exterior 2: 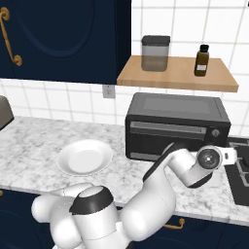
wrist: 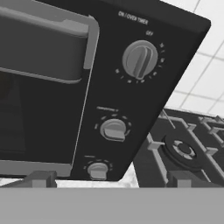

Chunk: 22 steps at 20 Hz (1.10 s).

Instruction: Pick up the kebab skewer and baguette bread, and place them inside the toaster oven. Close the toaster oven door and start by setting the timer.

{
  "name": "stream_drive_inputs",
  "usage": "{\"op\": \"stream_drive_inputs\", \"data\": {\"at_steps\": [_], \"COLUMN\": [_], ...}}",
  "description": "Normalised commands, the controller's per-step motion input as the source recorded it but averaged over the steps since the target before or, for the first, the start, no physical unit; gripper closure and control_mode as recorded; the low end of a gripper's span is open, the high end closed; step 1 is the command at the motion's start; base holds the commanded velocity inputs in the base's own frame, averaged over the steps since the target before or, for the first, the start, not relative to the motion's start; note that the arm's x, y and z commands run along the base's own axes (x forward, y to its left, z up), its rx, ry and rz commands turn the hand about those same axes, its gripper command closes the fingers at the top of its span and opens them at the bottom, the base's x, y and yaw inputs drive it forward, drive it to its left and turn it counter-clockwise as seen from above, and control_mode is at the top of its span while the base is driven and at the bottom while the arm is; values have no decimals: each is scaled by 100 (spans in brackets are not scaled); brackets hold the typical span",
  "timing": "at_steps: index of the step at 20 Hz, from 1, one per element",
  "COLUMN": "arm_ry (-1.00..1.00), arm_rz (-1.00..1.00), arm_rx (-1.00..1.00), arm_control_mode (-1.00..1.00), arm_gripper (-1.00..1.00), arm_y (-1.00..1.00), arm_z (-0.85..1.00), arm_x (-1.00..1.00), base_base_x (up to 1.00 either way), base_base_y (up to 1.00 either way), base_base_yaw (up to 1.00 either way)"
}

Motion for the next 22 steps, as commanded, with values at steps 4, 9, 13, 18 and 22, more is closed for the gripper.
{"op": "stream_drive_inputs", "data": {"at_steps": [4,9,13,18,22], "arm_ry": [0,0,0,0,0], "arm_rz": [0,-1,-1,-1,-1], "arm_rx": [1,1,1,0,1], "arm_control_mode": [-100,-100,-100,-100,-100], "arm_gripper": [-100,-100,-100,-100,-100], "arm_y": [0,0,0,0,-3], "arm_z": [10,7,4,0,9], "arm_x": [1,0,2,5,1], "base_base_x": [0,0,0,0,0], "base_base_y": [0,0,0,0,0], "base_base_yaw": [0,0,0,0,0]}}
